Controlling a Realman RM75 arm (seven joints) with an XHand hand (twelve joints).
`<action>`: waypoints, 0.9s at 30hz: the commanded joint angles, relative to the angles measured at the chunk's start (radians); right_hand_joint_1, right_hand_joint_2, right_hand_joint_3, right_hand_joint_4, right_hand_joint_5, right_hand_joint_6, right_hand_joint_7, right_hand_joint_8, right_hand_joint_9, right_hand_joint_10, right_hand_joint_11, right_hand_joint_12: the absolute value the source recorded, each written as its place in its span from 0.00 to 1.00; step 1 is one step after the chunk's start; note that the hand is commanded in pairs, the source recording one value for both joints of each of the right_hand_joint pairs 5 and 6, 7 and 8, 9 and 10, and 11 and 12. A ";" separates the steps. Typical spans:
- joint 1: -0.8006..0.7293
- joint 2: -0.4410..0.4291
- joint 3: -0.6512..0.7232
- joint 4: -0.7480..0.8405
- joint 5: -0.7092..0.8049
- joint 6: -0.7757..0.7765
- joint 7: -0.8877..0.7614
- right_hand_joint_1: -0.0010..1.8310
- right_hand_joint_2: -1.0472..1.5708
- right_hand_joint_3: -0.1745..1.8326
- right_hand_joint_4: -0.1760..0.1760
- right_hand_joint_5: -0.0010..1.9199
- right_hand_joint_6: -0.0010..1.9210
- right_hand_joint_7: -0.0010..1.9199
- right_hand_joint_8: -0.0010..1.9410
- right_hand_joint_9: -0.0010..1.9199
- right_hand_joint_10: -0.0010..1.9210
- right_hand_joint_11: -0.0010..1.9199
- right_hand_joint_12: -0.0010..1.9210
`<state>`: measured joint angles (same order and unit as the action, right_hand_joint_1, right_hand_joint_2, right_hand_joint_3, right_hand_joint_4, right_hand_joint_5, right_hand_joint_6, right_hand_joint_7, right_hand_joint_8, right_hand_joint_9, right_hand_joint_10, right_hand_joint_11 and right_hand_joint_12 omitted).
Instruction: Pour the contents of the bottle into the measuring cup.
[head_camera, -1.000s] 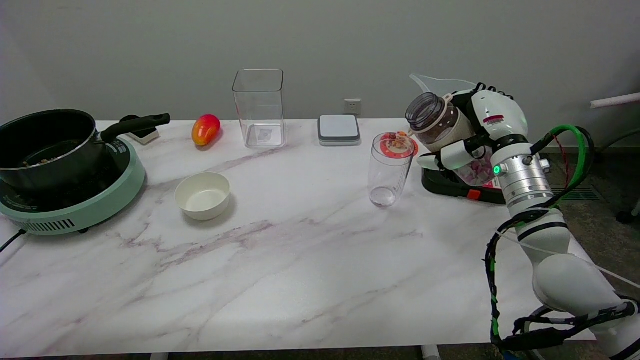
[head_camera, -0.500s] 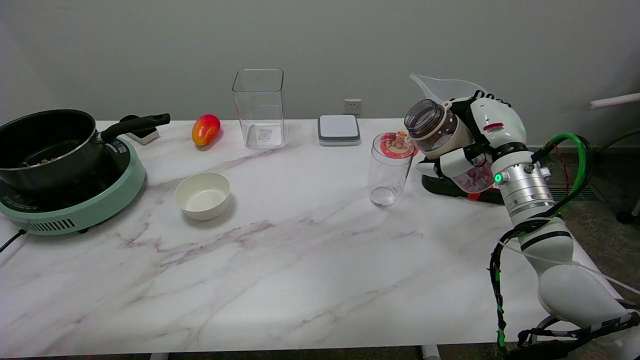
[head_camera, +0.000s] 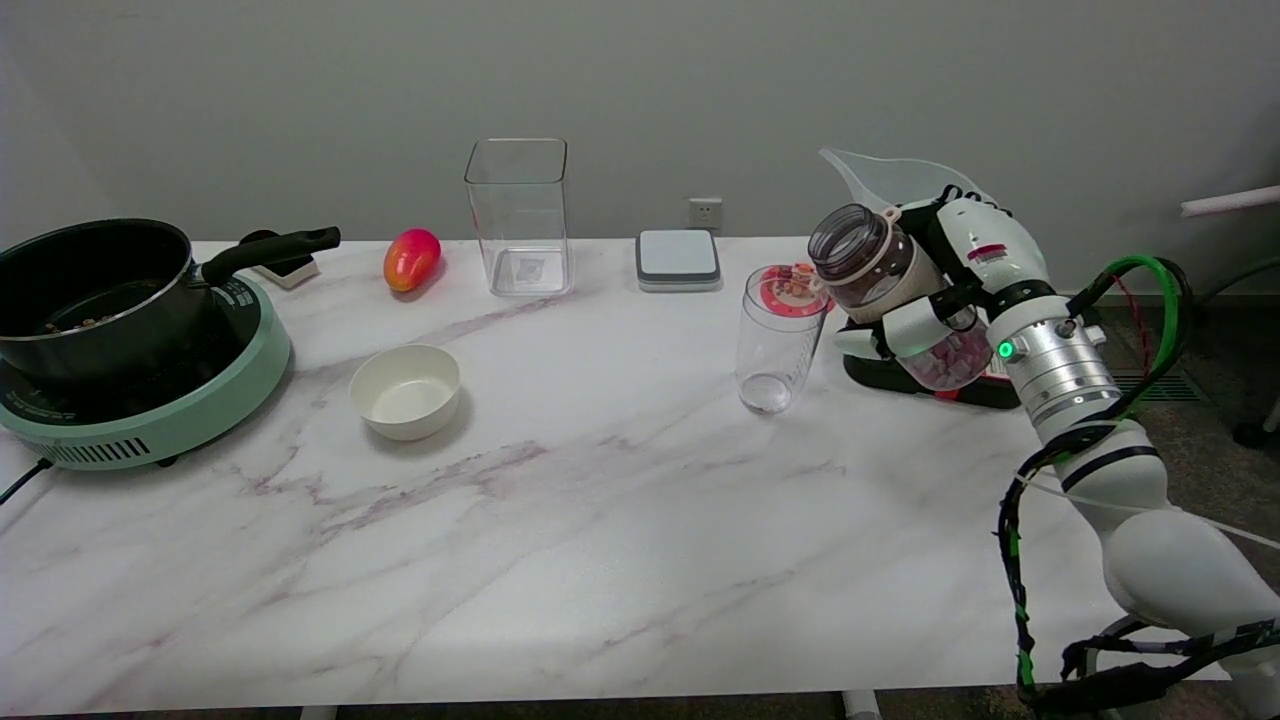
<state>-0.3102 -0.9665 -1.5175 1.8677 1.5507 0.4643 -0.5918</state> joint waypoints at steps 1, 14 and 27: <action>-0.016 0.017 0.168 -0.010 0.268 -0.197 -0.164 0.87 0.59 0.57 0.50 0.76 0.76 0.82 0.81 0.67 0.67 0.57 0.57; -0.065 0.134 0.237 -0.009 0.480 -0.194 -0.279 0.87 0.57 0.59 0.50 0.75 0.75 0.81 0.80 0.67 0.67 0.57 0.57; 0.027 0.222 0.150 -0.099 0.714 -0.212 -0.557 0.88 0.52 0.65 0.50 0.72 0.72 0.80 0.79 0.66 0.66 0.56 0.56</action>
<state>-0.3513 -0.8519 -1.3294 1.8496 1.9861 0.2929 -0.8689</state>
